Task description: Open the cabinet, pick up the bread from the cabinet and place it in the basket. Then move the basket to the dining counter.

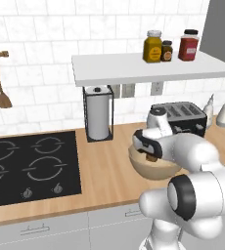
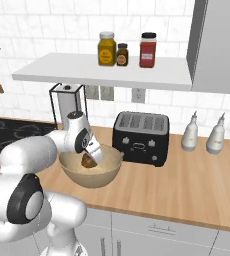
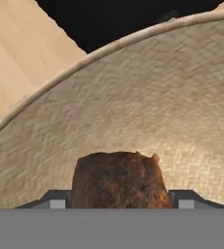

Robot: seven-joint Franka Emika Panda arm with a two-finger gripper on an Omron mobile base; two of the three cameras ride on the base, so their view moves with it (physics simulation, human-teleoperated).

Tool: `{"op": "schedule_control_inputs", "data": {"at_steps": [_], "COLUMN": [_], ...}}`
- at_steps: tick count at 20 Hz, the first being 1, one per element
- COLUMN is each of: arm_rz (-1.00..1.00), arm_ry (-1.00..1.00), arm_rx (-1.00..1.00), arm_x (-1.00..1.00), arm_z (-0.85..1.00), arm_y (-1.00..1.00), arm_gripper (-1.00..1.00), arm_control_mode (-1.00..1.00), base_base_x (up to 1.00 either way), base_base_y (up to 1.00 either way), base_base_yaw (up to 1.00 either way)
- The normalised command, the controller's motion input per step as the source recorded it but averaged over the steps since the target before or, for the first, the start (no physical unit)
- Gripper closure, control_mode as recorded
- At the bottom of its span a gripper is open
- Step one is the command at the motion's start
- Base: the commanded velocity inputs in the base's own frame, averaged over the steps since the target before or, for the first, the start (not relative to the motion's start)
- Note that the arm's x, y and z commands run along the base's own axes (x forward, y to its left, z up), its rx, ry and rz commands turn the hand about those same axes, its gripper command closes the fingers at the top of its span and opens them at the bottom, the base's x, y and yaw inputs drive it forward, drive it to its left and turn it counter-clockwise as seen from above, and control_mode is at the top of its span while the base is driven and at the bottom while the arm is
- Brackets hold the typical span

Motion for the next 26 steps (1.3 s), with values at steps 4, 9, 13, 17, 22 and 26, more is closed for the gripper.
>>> {"op": "schedule_control_inputs", "data": {"at_steps": [4, 9, 13, 17, 22, 26], "arm_rz": [0.0, 0.0, 0.0, 0.0, 0.0, 0.0], "arm_ry": [0.12, 0.1, 0.1, 0.03, 0.0, -0.03], "arm_rx": [0.0, 0.0, 0.0, 0.0, 0.0, 0.0], "arm_x": [0.22, 0.17, -0.21, -0.29, -0.34, -0.19], "arm_z": [-0.29, -0.07, -0.12, 0.0, 0.03, 0.46], "arm_y": [0.01, -0.01, 0.0, -0.03, -0.01, 0.0], "arm_gripper": [1.0, 1.0, -1.0, -1.0, -1.0, -1.0], "arm_control_mode": [-1.0, -1.0, -1.0, -1.0, -1.0, -1.0], "base_base_x": [0.0, 0.0, 0.0, 0.0, 0.0, 0.0], "base_base_y": [0.0, 0.0, 0.0, 0.0, 0.0, 0.0], "base_base_yaw": [0.0, 0.0, 0.0, 0.0, 0.0, 0.0]}}
